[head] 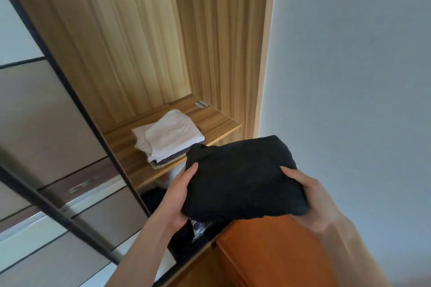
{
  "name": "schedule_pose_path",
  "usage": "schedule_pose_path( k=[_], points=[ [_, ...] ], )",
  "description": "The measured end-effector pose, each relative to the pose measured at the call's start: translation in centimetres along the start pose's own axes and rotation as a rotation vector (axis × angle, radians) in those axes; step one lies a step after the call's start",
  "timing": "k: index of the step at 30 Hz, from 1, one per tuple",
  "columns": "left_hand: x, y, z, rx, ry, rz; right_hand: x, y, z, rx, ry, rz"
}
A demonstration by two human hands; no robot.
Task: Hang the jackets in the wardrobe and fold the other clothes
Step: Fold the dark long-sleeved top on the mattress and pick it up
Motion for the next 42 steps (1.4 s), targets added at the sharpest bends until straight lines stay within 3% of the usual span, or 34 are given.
schedule_pose_path(
  k=[8,15,23,29,42],
  points=[
    [3.1,-3.3,2.7,-0.088,0.117,0.112,-5.2,-7.7,-3.7,-0.022,0.102,-0.13],
    [7.5,-5.8,7.2,-0.22,0.051,0.165,-10.2,-14.0,-4.2,-0.036,0.215,-0.125],
    [11.1,-9.8,10.1,-0.243,0.062,0.121,-13.4,-20.4,-3.7,-0.018,0.315,-0.159],
    [13.3,-13.5,11.6,-0.245,0.021,0.182,-16.0,-25.9,-4.9,0.027,0.432,-0.154],
    [16.8,-20.3,12.9,-0.348,0.106,0.468,-21.0,-39.6,-5.0,0.057,0.447,-0.332]
  ],
)
Point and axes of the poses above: each hand's wrist, its own y-axis away from the middle knuckle, its own x-axis out of the back of the hand, z = x × y, the point moved 5 cm from there along -y, towards the middle knuckle, and after that the axes turned 2 degrees about -x, right-handed, at the moved point
